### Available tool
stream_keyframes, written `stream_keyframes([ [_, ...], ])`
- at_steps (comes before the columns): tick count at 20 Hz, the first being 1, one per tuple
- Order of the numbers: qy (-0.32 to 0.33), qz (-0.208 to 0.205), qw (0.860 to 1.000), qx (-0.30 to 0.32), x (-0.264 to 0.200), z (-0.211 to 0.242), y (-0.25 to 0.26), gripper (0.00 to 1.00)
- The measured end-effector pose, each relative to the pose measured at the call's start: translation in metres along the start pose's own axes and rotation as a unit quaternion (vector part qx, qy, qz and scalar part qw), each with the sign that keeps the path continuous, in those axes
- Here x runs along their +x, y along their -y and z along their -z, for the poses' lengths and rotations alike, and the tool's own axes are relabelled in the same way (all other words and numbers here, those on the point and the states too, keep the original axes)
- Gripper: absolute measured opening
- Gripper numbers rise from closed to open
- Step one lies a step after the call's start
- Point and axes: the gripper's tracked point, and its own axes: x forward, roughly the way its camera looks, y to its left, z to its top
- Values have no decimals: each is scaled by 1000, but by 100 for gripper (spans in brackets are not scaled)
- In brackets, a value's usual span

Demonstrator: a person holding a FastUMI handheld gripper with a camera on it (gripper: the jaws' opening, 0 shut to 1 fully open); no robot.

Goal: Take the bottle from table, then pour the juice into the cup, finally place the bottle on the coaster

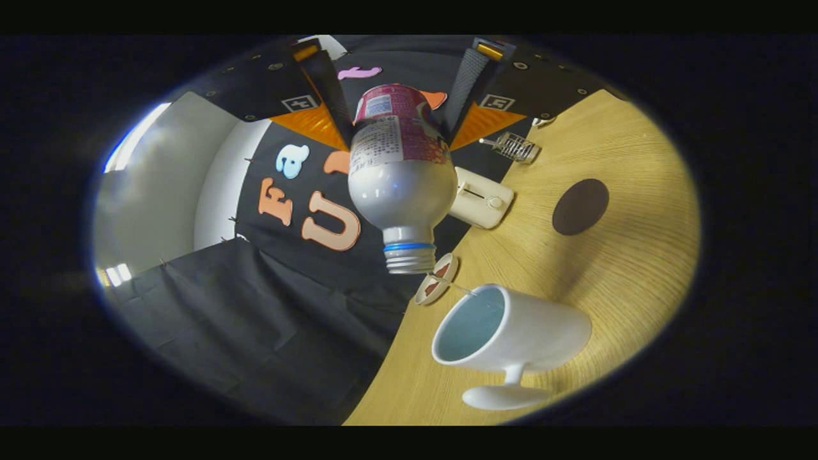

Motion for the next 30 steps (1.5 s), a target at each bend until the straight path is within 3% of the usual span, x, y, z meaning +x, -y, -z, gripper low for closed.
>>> stream_keyframes([
  [8, 9, -25, 999, 45, 0, -11, -13, 76],
  [12, 17, -51, 993, 107, -4, -22, -24, 76],
  [16, 18, -87, 973, 213, -6, -28, -37, 77],
  [22, 17, -105, 919, 379, -9, -28, -27, 76],
  [30, 1, -97, 803, 588, 0, 6, -10, 77],
])
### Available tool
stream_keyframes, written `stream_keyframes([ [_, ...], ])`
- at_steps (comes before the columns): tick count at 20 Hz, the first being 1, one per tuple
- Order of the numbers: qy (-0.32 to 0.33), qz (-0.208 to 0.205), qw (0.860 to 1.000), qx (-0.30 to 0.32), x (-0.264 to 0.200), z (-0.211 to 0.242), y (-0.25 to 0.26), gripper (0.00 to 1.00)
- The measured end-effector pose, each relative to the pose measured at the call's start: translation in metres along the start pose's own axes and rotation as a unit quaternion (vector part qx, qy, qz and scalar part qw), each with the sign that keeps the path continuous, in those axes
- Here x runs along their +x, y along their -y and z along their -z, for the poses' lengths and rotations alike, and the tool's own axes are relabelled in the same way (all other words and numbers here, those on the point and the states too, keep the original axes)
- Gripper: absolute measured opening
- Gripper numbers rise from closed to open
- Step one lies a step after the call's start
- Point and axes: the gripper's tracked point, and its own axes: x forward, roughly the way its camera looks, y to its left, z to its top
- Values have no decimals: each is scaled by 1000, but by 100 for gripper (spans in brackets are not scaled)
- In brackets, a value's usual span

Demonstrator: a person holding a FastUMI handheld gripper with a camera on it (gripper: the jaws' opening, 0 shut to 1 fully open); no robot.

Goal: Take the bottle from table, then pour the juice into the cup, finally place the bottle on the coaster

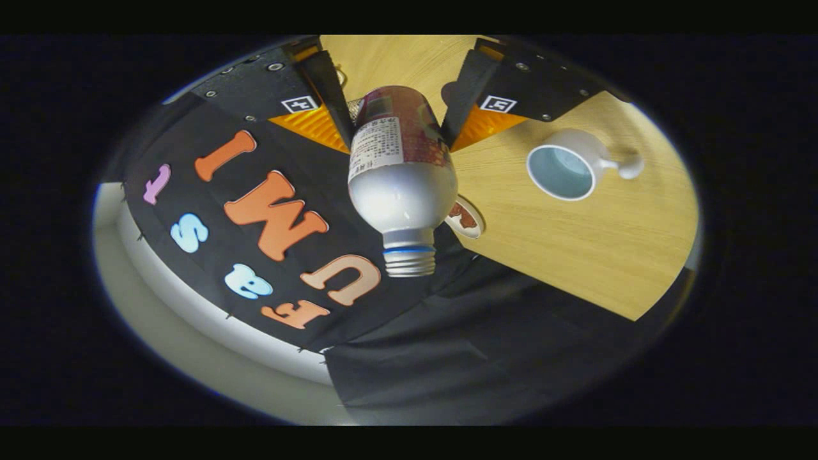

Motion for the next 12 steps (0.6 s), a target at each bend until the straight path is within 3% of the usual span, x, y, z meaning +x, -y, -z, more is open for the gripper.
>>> stream_keyframes([
  [6, 7, 7, 988, 155, 8, 11, 20, 77],
  [12, 5, 7, 956, 293, 26, 25, 35, 77],
])
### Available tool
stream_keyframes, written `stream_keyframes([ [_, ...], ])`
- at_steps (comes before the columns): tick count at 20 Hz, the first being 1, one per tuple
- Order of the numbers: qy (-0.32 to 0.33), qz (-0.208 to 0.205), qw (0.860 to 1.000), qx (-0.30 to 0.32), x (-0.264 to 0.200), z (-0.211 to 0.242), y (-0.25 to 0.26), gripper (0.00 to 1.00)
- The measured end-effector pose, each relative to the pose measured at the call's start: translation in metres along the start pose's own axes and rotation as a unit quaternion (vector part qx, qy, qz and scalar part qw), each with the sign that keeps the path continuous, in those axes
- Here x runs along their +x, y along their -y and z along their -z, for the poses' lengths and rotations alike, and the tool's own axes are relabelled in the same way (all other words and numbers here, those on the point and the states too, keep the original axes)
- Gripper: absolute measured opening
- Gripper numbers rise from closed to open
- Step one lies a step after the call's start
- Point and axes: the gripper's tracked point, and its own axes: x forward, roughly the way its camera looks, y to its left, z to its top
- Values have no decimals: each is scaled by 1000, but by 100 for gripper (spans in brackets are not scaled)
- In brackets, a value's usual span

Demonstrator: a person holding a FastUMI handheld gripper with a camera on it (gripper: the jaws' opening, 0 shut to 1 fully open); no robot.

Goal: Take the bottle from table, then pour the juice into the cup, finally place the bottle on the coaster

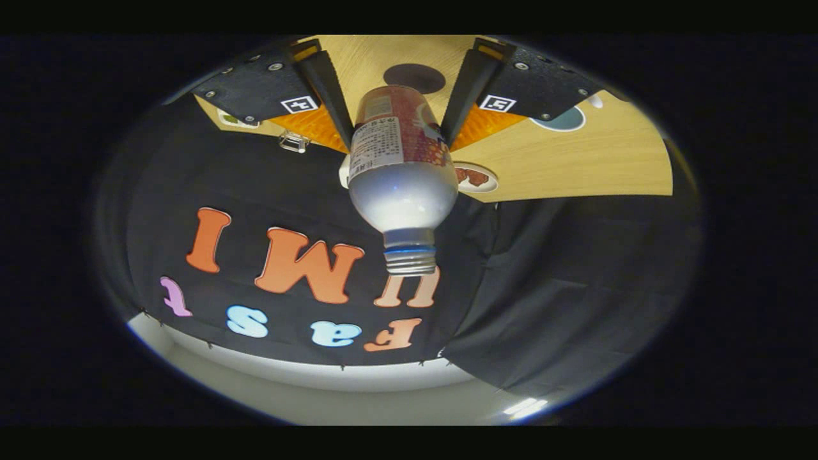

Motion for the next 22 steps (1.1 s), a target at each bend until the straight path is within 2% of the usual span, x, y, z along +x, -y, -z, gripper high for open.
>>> stream_keyframes([
  [5, -23, 2, 996, 82, 7, 26, 7, 77],
  [12, -63, 4, 991, 119, 21, 72, 12, 77],
  [22, -113, 7, 985, 127, 35, 123, 4, 77],
])
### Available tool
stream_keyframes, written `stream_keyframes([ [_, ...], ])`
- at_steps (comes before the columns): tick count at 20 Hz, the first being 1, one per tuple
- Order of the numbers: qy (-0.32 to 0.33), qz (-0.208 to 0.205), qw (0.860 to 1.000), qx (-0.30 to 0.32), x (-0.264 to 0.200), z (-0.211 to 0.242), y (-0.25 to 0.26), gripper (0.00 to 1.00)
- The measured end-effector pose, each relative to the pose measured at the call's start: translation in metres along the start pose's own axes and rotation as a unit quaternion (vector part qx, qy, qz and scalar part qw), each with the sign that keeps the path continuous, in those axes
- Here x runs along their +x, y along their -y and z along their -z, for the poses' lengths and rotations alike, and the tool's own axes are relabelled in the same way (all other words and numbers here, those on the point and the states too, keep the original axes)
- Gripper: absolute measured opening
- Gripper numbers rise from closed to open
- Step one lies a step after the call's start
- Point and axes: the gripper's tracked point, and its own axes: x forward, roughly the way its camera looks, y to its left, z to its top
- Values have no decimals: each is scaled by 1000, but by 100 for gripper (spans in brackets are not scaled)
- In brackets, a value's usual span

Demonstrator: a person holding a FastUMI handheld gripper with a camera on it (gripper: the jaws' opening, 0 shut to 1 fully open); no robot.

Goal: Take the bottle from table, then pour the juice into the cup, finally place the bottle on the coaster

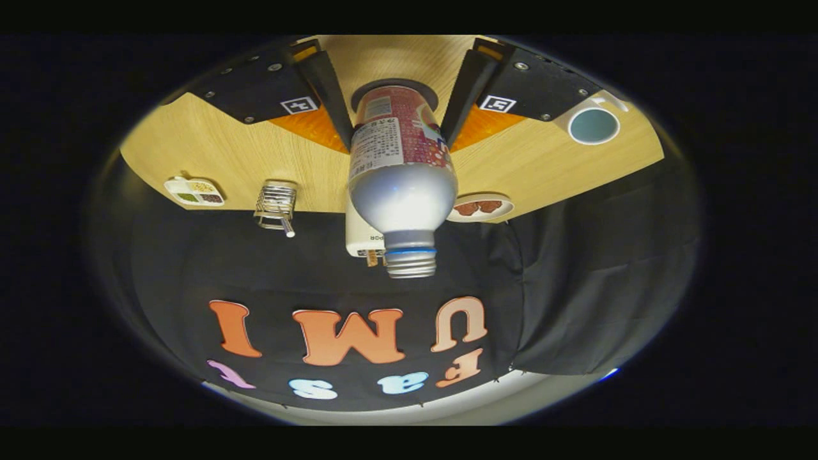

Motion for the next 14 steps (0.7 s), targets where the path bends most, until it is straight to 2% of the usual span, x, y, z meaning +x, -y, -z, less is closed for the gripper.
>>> stream_keyframes([
  [14, -4, 7, 1000, -10, 13, 17, -5, 78],
])
